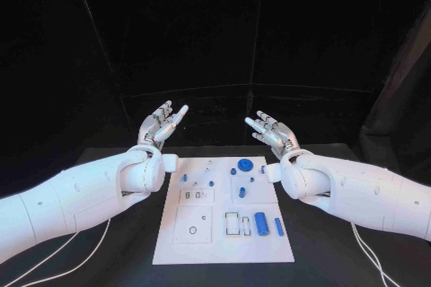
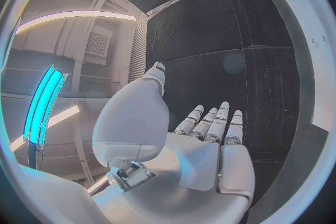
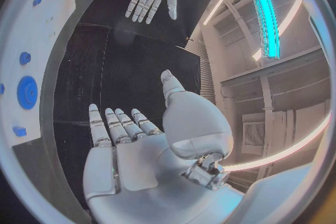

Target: Assemble the parts on the task board

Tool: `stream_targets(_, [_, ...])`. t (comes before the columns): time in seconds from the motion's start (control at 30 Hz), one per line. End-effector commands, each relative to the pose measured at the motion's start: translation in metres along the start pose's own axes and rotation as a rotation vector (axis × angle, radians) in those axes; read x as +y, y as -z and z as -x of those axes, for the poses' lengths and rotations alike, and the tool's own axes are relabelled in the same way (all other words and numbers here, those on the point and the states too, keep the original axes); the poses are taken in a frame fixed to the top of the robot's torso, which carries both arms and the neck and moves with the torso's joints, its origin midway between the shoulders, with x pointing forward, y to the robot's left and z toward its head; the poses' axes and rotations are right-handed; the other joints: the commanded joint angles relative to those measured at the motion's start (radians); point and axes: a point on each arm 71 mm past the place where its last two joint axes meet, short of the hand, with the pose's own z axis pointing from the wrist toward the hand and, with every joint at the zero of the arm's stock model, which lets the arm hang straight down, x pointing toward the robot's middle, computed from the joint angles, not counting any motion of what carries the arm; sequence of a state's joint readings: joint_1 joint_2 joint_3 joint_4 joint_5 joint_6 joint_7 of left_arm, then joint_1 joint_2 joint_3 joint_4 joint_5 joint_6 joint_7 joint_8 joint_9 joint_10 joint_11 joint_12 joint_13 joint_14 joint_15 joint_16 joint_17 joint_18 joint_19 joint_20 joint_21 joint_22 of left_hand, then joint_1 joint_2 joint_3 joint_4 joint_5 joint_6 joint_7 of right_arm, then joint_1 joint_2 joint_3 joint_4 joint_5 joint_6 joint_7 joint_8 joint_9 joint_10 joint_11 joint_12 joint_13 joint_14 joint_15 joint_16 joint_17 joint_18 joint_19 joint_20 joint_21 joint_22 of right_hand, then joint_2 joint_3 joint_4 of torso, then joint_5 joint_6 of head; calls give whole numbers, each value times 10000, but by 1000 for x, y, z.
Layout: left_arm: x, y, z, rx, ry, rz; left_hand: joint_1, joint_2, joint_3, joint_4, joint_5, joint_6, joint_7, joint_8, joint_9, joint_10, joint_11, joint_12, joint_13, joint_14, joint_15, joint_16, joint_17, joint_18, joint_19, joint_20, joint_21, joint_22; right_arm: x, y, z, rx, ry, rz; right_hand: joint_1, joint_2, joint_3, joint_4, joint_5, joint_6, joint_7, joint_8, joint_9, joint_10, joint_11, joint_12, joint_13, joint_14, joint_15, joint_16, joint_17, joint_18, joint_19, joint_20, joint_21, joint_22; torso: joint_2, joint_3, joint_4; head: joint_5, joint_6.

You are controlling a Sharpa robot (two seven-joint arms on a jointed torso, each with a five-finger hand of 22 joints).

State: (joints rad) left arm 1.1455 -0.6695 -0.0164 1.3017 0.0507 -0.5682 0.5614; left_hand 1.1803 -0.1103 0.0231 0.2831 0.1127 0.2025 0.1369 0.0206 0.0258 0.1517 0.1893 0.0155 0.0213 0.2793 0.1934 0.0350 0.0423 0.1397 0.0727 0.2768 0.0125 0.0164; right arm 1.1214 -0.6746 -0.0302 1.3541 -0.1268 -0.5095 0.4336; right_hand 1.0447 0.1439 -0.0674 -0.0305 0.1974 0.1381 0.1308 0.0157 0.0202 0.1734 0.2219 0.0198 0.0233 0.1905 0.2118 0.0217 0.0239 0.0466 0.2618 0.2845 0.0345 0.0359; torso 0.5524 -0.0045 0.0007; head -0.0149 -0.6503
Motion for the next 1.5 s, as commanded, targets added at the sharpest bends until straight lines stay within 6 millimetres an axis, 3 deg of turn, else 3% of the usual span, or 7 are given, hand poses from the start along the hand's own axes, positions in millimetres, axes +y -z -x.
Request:
stream_targets(0.03, [-6,-4,-4,724,691,-562,335,-26,4,128,62,116,929,68,22,44,111,67,15,121,38,61,22,167,7,115,51,12,2,-6,-13,2200,374,-25,1193,94,39,-543,59,1307,1610,250,148,1755,422,293,165,2283,325,428,211,527,1743,79,494,272,3,-1,0,-1,-1])
stream_targets(0.33, [-6,-4,-4,725,693,-565,319,7,3,125,71,156,959,77,28,78,139,74,21,186,46,79,36,186,8,126,55,14,3,-14,-15,2919,676,-88,2136,-11,228,-1340,-150,3855,1472,572,321,5199,210,659,347,5795,30,839,375,1027,4229,59,1308,510,3,-1,0,-1,-1])
stream_targets(0.4, [-7,-2,8,639,647,-621,341,43,17,117,71,217,1003,89,37,142,181,86,30,366,65,129,69,197,27,131,65,21,6,-15,19,1795,2417,802,2311,-36,279,-1499,-274,4297,1406,605,342,5784,133,691,371,6423,-65,895,401,1126,4457,57,1394,505,114,-19,31,-36,-62])
stream_targets(0.63, [-13,5,16,728,723,-852,684,463,200,39,47,1842,1413,385,198,1967,613,350,193,2748,334,940,436,-16,1385,140,630,344,8,-12,29,1964,3526,1057,2693,-116,291,-1868,-755,5787,1126,640,412,7132,-142,661,413,7550,-371,879,412,1375,5352,-1,1695,463,276,-5,48,-110,21])
stream_targets(0.87, [-18,13,25,791,738,-932,975,853,59,-313,10,4756,1356,991,410,6269,475,1202,453,5157,180,1578,631,125,4791,134,1944,927,17,-16,35,2195,4935,1456,2866,-14,338,-2185,-757,7624,940,799,493,8229,-456,726,408,8959,-784,1051,422,1399,6481,-387,2087,471,522,-15,90,-189,160])
stream_targets(1.07, [-24,22,27,1169,677,-980,1208,1012,-142,-777,5,6520,1152,1193,444,7550,158,1351,452,6556,-229,1736,641,434,6416,97,2372,972,25,-20,34,2766,7083,1697,2992,106,478,-2589,-621,8481,708,902,502,9512,-854,857,420,10668,-1402,1472,589,1383,7876,-1039,2780,677,785,-59,159,-249,246])
stream_targets(1.5, [-32,44,15,2119,902,-828,1355,1143,-266,-1199,8,7051,1011,1103,398,8205,-3,1249,441,7399,-438,1714,699,458,7283,-101,2424,864,35,-28,8,3943,12860,1829,3083,-485,469,-2574,-501,9091,335,635,461,10292,-1341,432,407,13215,-2158,3556,1932,1351,9985,-2052,4906,1697,1325,-122,407,-512,374])
